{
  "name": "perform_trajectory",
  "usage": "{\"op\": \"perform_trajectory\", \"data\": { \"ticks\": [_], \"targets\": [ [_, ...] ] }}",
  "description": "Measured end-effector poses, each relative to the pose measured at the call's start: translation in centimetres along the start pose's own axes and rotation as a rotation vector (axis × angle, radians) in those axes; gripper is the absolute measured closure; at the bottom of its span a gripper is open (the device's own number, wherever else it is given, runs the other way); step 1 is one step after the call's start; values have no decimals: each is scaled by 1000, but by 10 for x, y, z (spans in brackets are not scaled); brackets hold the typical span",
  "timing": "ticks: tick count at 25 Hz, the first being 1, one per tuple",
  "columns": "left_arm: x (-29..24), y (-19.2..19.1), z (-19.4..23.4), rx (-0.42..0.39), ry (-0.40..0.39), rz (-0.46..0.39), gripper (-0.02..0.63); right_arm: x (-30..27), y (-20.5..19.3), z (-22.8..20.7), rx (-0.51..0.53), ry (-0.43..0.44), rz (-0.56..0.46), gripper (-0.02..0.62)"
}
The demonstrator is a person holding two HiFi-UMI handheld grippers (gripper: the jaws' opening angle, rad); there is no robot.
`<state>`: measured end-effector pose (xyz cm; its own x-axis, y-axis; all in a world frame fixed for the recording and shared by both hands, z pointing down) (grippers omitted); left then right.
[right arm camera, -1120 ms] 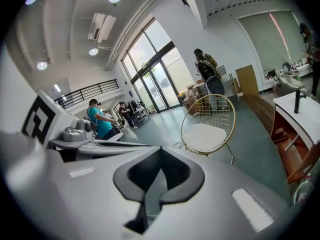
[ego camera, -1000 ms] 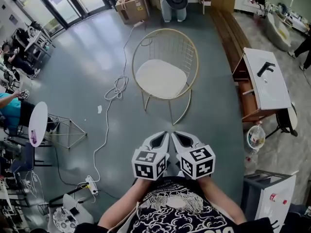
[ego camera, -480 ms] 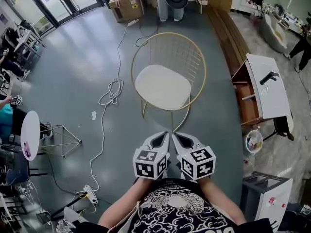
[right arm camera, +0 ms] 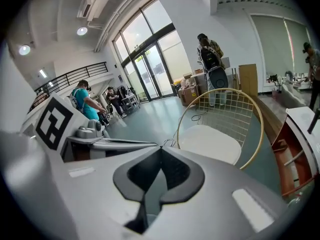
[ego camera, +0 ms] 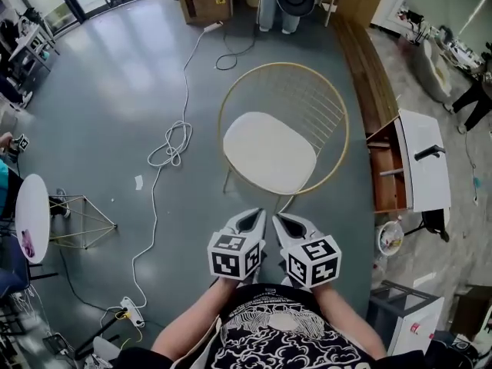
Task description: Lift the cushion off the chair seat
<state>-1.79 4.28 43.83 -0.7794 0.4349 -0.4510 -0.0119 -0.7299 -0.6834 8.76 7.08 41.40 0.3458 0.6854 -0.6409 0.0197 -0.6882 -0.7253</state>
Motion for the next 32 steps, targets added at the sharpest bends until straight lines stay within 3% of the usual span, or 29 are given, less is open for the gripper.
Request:
{"op": "perform_trajectory", "data": {
  "ticks": [10,23,30,32],
  "targets": [
    [-21,6,78,218,-107,-44,611,-54,25,15,74,-21,92,600],
    [-85,-24,154,493,-246,-130,611,-117,38,-14,137,11,136,600],
    [-122,-52,198,592,-218,-186,606,-156,40,-47,153,54,178,600],
    [-133,-66,205,618,-208,-199,570,-159,35,-57,163,67,188,600]
  ]
}}
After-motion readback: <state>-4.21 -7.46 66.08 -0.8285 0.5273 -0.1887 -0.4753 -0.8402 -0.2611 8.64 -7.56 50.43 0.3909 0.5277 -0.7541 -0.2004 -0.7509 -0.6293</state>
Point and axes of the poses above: the fingertips, and each gripper's own axes: x backward along the fingers, z to its left, y out of its top, the point moved 7 cm from there along x, backward along the fingers, and after that the axes turned 10 degrees about -y, right-handed, at the moved point
